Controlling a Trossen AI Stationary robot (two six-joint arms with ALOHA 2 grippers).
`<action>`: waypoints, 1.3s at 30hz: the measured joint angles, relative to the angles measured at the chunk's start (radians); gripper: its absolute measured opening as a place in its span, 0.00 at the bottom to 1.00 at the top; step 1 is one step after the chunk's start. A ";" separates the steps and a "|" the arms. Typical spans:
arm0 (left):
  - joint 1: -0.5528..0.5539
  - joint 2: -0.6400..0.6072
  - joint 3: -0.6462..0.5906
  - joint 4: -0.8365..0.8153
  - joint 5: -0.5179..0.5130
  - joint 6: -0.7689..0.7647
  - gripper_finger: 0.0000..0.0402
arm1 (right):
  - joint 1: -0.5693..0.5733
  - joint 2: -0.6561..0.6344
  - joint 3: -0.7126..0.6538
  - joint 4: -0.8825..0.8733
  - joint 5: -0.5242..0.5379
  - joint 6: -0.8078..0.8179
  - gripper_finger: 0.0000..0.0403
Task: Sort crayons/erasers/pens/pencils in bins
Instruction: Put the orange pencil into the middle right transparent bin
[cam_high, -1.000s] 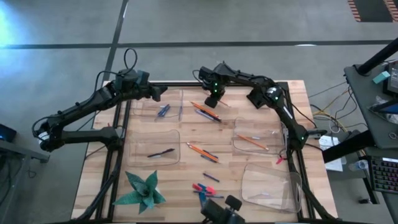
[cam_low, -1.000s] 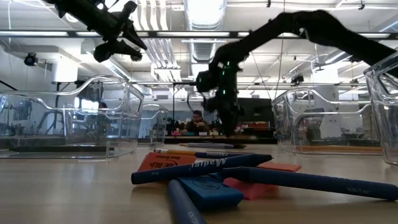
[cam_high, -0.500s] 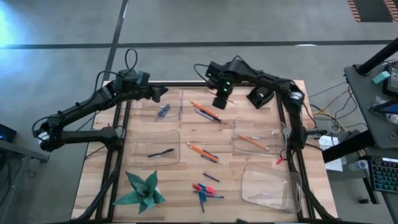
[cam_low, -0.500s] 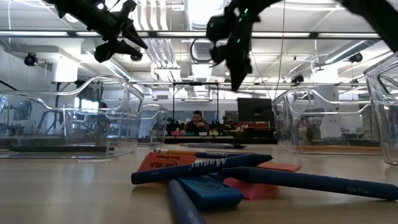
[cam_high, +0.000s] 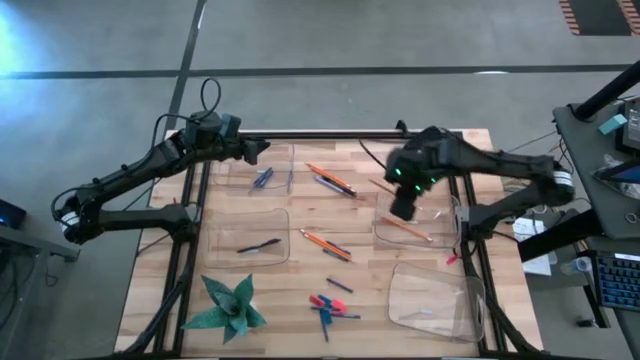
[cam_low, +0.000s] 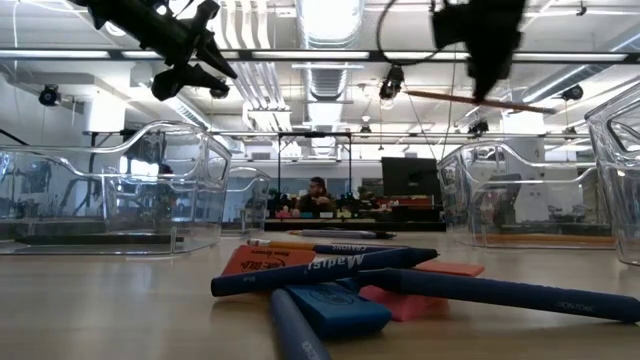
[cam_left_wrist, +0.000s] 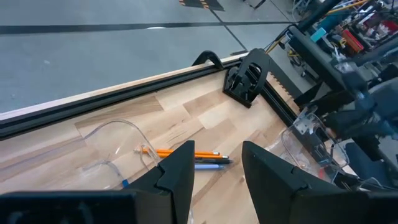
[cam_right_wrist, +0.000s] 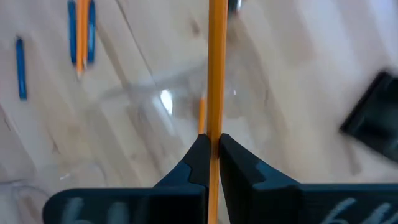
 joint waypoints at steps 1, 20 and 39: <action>0.000 0.000 0.000 0.000 0.000 0.000 0.30 | 0.014 -0.024 -0.040 0.009 0.013 0.028 0.03; 0.000 0.000 0.000 0.002 0.000 0.001 0.30 | 0.028 -0.116 -0.509 0.114 0.010 0.131 0.03; 0.000 0.000 0.000 0.002 0.001 0.001 0.30 | 0.028 0.084 -0.547 0.305 0.010 -0.040 0.03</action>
